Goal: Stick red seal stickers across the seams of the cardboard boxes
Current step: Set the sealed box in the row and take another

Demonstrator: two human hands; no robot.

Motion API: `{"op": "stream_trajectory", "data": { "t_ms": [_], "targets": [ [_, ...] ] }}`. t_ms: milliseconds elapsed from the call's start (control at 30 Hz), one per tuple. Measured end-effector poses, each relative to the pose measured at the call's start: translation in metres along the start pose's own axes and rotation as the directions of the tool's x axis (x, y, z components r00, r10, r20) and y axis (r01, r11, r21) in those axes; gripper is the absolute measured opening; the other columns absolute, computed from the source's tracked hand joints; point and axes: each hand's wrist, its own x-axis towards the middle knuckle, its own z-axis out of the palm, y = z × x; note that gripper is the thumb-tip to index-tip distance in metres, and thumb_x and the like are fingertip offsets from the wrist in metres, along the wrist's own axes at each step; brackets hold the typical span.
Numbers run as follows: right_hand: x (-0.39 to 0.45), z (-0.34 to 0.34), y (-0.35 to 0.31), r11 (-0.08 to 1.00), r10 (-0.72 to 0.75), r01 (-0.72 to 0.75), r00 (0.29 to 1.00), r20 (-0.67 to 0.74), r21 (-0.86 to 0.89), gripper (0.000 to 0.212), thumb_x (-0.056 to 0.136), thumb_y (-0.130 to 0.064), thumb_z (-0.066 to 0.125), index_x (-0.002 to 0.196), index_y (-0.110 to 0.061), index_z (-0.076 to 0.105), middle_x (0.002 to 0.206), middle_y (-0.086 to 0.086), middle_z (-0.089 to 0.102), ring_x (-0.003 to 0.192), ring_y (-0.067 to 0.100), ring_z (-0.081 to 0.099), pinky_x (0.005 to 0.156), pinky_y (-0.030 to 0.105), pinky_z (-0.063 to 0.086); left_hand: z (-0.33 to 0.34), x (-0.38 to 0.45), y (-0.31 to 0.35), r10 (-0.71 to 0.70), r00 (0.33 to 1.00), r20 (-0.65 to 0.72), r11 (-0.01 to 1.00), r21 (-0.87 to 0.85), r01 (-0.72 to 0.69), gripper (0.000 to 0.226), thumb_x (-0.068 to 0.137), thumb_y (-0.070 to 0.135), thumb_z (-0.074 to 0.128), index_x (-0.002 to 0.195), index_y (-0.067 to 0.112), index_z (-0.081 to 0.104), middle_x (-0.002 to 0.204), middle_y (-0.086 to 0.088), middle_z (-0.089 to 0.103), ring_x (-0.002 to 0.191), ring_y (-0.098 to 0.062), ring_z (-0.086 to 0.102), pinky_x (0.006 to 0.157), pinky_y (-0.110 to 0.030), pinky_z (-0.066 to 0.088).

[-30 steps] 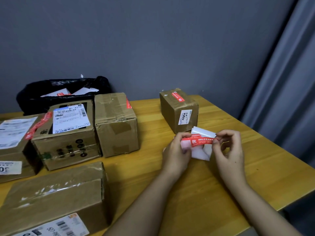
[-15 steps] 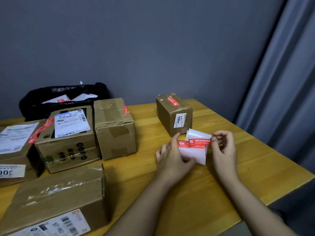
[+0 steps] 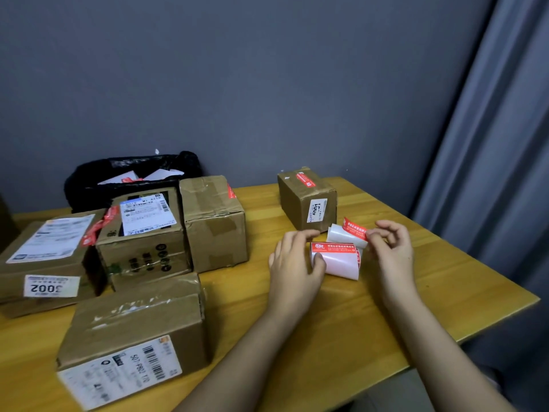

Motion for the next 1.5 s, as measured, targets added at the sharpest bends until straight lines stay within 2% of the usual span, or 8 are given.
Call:
{"op": "stream_trajectory", "data": {
  "t_ms": [233,500,600,767,933,1233,1400,1500],
  "targets": [
    [-0.014,0.023,-0.044,0.996,-0.075,0.083,0.977,0.198,-0.032,0.015,0.091,0.003,0.057,0.099,-0.01,0.056,0.082,0.004,0.057,0.069,0.01,0.053,0.058,0.012,0.045,-0.037,0.013,0.039,-0.063,0.991,-0.121,0.944,-0.329,0.02,0.034,0.085,0.024,0.069,0.11,0.035,0.049,0.105,0.009,0.055,0.082,-0.003,0.059,0.074,-0.022,0.052],
    [-0.049,0.074,-0.096,0.987,-0.154,0.128,0.92,0.36,0.095,0.015,0.091,0.001,0.058,0.094,-0.014,0.059,0.079,0.0,0.059,0.067,0.003,0.057,0.061,0.013,0.046,-0.13,0.014,0.05,0.087,0.952,-0.292,0.988,-0.1,-0.121,0.012,0.085,0.013,0.066,0.091,0.023,0.062,0.088,0.004,0.06,0.071,-0.003,0.057,0.069,-0.018,0.048],
    [-0.064,0.097,-0.104,0.988,-0.14,0.095,0.894,0.427,0.124,0.015,0.089,0.0,0.06,0.094,-0.015,0.06,0.082,0.006,0.061,0.07,0.008,0.058,0.065,0.015,0.048,-0.165,0.007,0.042,0.027,0.952,-0.306,0.98,-0.18,-0.085,0.011,0.085,0.005,0.065,0.089,0.016,0.064,0.077,0.002,0.059,0.066,0.0,0.053,0.063,-0.008,0.041],
    [-0.091,0.136,-0.107,0.994,-0.11,0.081,0.825,0.555,0.076,0.019,0.087,0.0,0.064,0.094,-0.018,0.059,0.084,0.003,0.064,0.072,0.001,0.059,0.063,0.011,0.045,-0.215,-0.016,0.018,-0.148,0.954,-0.262,0.914,-0.404,0.031,0.007,0.088,0.004,0.063,0.089,0.011,0.066,0.073,-0.002,0.06,0.065,-0.005,0.057,0.062,-0.016,0.047],
    [-0.121,0.163,-0.103,0.999,-0.052,0.042,0.773,0.632,0.031,0.019,0.085,0.003,0.065,0.091,-0.015,0.059,0.074,0.0,0.063,0.068,-0.004,0.058,0.063,0.01,0.046,-0.243,-0.045,-0.01,-0.314,0.919,-0.237,0.835,-0.53,0.149,0.005,0.087,0.006,0.064,0.09,0.009,0.065,0.078,-0.013,0.062,0.063,-0.004,0.06,0.056,-0.009,0.045],
    [-0.146,0.17,-0.088,0.987,0.053,0.066,0.732,0.679,-0.148,0.017,0.083,-0.008,0.071,0.091,-0.02,0.063,0.069,-0.004,0.065,0.067,0.001,0.061,0.064,0.02,0.05,-0.25,-0.085,-0.034,-0.234,0.912,-0.338,0.972,-0.107,0.21,0.014,0.085,0.006,0.066,0.084,0.019,0.063,0.066,0.007,0.056,0.064,0.0,0.053,0.061,-0.01,0.043],
    [-0.149,0.171,-0.081,0.931,0.112,0.146,0.761,0.639,-0.336,0.018,0.081,-0.021,0.074,0.092,-0.027,0.061,0.071,-0.003,0.07,0.074,0.012,0.066,0.075,0.041,0.055,-0.251,-0.089,-0.035,-0.213,0.916,-0.34,0.946,0.165,0.281,0.014,0.083,0.025,0.067,0.083,0.032,0.055,0.066,0.012,0.06,0.068,-0.004,0.058,0.08,-0.042,0.05],
    [-0.151,0.171,-0.083,0.87,0.123,0.218,0.773,0.623,-0.442,0.02,0.083,-0.03,0.072,0.096,-0.032,0.058,0.074,-0.008,0.069,0.075,0.005,0.063,0.073,0.04,0.055,-0.253,-0.089,-0.027,-0.249,0.925,-0.288,0.907,0.265,0.327,0.017,0.085,0.028,0.065,0.084,0.035,0.05,0.068,0.013,0.06,0.071,0.0,0.057,0.086,-0.043,0.048]
  ]
}}
